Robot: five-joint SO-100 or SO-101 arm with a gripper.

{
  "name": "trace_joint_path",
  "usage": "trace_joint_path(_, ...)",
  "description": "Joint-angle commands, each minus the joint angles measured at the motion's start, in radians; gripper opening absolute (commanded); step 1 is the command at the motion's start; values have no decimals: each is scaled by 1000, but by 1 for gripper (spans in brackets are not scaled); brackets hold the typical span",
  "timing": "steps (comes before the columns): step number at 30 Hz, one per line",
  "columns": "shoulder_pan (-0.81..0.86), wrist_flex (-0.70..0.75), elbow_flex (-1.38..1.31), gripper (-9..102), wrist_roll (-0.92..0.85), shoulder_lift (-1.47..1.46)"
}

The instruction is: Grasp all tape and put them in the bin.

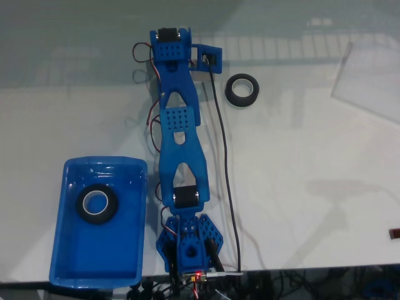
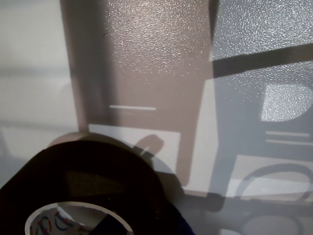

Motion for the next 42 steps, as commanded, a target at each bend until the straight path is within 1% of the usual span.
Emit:
trace_joint_path(1,3,-2,-28,0,6,5)
trace_joint_path(7,3,-9,-35,0,17,8)
trace_joint_path(10,5,-11,-35,0,31,57)
trace_joint_path(14,17,-2,0,0,23,183)
trace_joint_path(21,49,5,149,0,-20,505)
trace_joint_path(24,38,6,261,0,-49,669)
trace_joint_path(28,-3,3,486,0,-109,910)
trace_joint_path(34,-103,-3,808,0,-173,1226)
trace_joint_path(42,-264,-5,1187,0,-270,1568)
